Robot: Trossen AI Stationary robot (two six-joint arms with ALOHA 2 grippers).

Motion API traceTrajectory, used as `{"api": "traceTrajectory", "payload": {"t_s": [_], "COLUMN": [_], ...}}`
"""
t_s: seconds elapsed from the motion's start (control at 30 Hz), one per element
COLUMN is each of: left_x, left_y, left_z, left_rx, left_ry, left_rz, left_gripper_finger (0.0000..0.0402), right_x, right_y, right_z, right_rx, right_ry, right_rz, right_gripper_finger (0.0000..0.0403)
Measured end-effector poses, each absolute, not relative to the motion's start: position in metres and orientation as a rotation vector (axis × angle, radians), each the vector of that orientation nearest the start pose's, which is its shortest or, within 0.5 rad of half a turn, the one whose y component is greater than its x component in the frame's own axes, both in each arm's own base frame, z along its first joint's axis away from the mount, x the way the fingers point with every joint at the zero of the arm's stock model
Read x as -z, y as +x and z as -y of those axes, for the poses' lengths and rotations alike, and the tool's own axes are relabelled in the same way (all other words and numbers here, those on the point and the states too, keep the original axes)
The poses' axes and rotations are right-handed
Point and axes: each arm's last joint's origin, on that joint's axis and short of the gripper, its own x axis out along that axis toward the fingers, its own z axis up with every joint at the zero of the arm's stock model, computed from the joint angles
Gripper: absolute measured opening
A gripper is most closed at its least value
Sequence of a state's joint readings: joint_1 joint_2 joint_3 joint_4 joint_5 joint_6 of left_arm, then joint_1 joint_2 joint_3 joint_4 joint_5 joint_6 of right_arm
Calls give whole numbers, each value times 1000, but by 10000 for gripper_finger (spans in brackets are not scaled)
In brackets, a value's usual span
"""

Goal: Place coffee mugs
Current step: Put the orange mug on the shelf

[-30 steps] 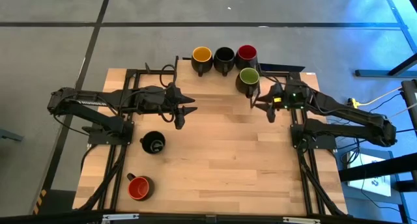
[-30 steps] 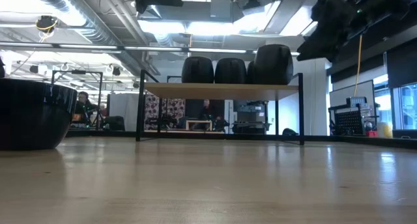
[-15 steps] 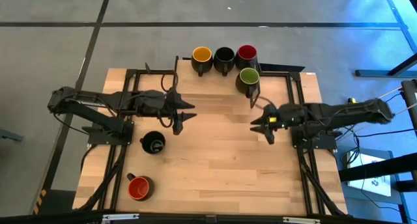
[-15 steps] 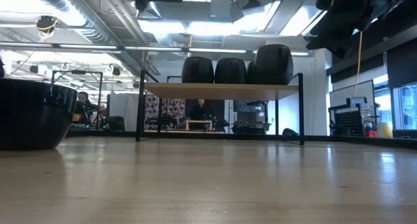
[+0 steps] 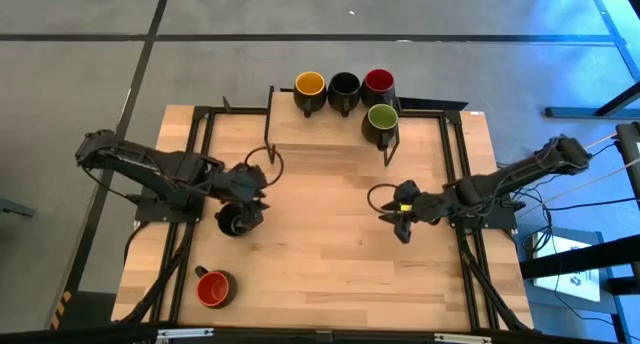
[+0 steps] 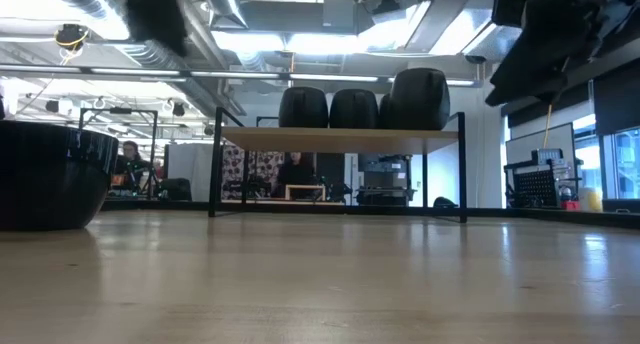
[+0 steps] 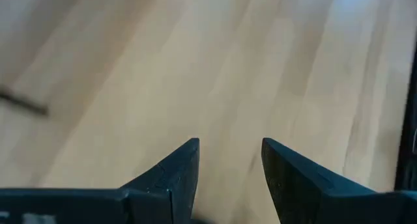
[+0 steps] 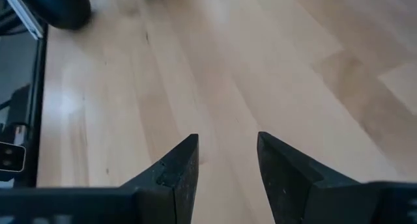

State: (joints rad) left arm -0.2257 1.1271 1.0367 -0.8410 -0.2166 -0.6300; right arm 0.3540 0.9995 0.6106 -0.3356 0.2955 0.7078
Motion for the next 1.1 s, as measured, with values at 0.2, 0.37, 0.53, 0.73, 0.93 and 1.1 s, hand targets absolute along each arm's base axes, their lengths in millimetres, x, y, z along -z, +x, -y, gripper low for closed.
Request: {"api": "traceTrajectory", "payload": {"t_s": [0.2,0.37,0.53,0.73,0.93,1.1], "left_x": [-290,-284,-283,-283,-285,-276], "left_y": [186,167,163,168,162,149], "left_z": [45,41,36,64,109,136], "left_rx": [-342,-446,-444,-29,166,53], "left_ry": [-452,-442,-467,-548,-569,-573], "left_rz": [-1136,-1331,-1398,-1410,-1410,-1472], "left_gripper_finger": [161,161,161,161,161,161], "right_x": [-213,-206,-200,-195,-196,-196], "right_y": [198,206,212,213,214,214], "right_z": [-68,-70,-73,-75,-75,-75], "right_rx": [206,217,205,183,184,193], "right_ry": [468,465,470,491,498,492], "right_rz": [-712,-714,-726,-765,-762,-757], "right_gripper_finger": [143,143,143,143,143,143]}}
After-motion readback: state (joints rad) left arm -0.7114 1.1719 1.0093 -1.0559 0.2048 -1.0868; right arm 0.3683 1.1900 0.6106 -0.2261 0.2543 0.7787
